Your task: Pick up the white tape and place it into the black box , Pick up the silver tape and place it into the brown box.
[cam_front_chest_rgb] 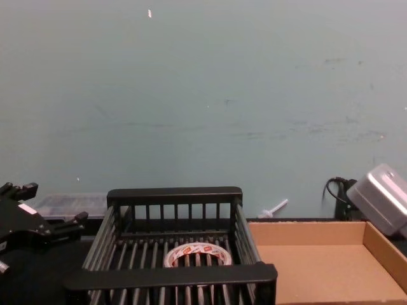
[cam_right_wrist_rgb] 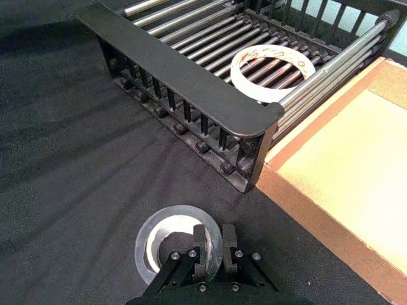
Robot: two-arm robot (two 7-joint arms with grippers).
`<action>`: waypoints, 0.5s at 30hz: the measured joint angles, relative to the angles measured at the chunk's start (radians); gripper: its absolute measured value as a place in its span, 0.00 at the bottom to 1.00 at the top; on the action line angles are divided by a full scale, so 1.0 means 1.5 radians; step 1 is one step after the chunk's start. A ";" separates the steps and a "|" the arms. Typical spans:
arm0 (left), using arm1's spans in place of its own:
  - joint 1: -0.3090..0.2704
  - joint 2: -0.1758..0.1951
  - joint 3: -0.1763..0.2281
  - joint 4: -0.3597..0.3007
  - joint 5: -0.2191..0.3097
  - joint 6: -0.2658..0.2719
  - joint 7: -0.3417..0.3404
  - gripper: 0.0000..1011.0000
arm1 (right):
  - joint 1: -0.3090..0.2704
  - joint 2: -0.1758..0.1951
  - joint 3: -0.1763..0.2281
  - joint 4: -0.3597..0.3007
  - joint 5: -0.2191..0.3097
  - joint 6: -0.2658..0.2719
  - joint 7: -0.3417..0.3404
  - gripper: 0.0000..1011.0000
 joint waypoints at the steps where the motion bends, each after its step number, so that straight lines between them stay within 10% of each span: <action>1: 0.000 0.000 0.000 0.000 0.000 0.000 0.000 0.99 | 0.000 0.000 0.000 0.000 0.000 0.000 0.000 0.16; 15: 0.000 0.000 0.000 0.000 0.000 0.000 0.000 0.99 | -0.007 0.011 0.011 -0.017 0.010 -0.018 0.008 0.16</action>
